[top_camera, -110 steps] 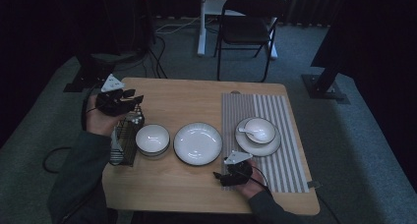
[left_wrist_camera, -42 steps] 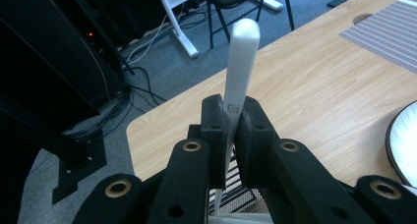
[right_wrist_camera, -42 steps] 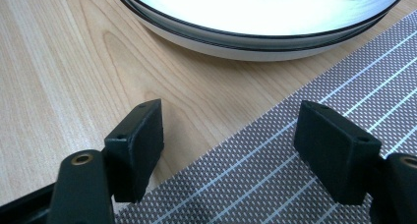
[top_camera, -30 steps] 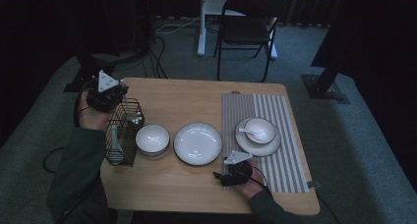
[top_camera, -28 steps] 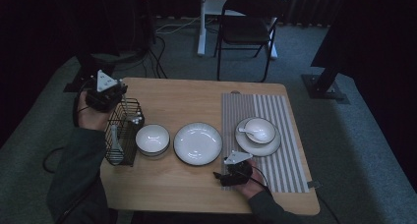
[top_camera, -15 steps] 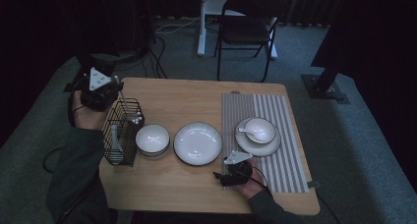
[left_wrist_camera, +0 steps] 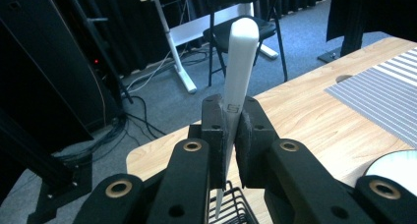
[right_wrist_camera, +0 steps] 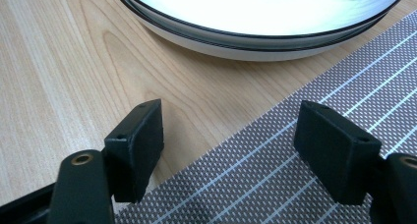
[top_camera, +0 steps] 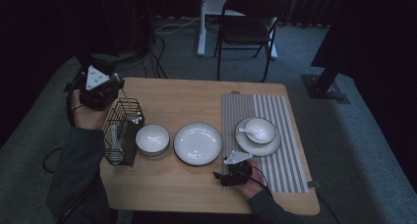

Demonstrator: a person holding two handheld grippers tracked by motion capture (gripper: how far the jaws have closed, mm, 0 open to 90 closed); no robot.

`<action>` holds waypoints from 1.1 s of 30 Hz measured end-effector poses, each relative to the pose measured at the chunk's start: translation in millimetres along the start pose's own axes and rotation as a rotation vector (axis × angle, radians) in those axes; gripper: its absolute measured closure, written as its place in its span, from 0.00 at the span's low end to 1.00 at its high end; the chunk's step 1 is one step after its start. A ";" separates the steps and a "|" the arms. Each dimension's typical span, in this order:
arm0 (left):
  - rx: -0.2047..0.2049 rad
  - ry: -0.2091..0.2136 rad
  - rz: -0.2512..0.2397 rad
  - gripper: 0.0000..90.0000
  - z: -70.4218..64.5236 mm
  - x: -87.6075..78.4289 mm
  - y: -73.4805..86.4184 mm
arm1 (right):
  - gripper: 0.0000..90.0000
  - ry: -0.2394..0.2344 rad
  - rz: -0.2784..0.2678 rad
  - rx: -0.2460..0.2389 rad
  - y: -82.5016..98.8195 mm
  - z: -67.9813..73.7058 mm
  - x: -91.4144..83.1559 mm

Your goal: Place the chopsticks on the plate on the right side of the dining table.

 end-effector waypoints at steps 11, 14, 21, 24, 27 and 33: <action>0.041 -0.006 -0.028 0.93 -11.3 -6.0 -13.1 | 0.30 0.000 0.000 0.000 0.0 0.0 0.0; 0.053 -0.005 -0.035 0.93 -14.1 -9.5 -17.1 | 0.30 -0.001 0.000 0.001 0.0 0.0 -0.1; 0.068 0.005 -0.065 0.93 -21.8 -14.9 -26.3 | 0.30 0.000 0.000 0.000 0.0 0.0 0.0; 0.080 0.009 -0.070 0.93 -25.5 -15.5 -30.1 | 0.30 0.000 0.000 0.000 0.0 0.0 0.0; 0.087 0.015 -0.079 0.93 -28.7 -16.6 -33.6 | 0.30 0.000 0.001 0.001 0.0 0.0 -0.1; 0.085 0.053 -0.097 0.93 -36.1 -14.9 -37.8 | 0.30 0.000 0.001 0.001 0.0 0.1 -0.1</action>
Point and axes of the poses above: each handheld gripper's, and its own axes: x roughly forward along the jaws, y roughly out of its underside, z roughly to its left, the point moved 2 cm from there along x, roughly forward along the jaws, and after that the axes turned 9 degrees about y, right-handed, at the moved point
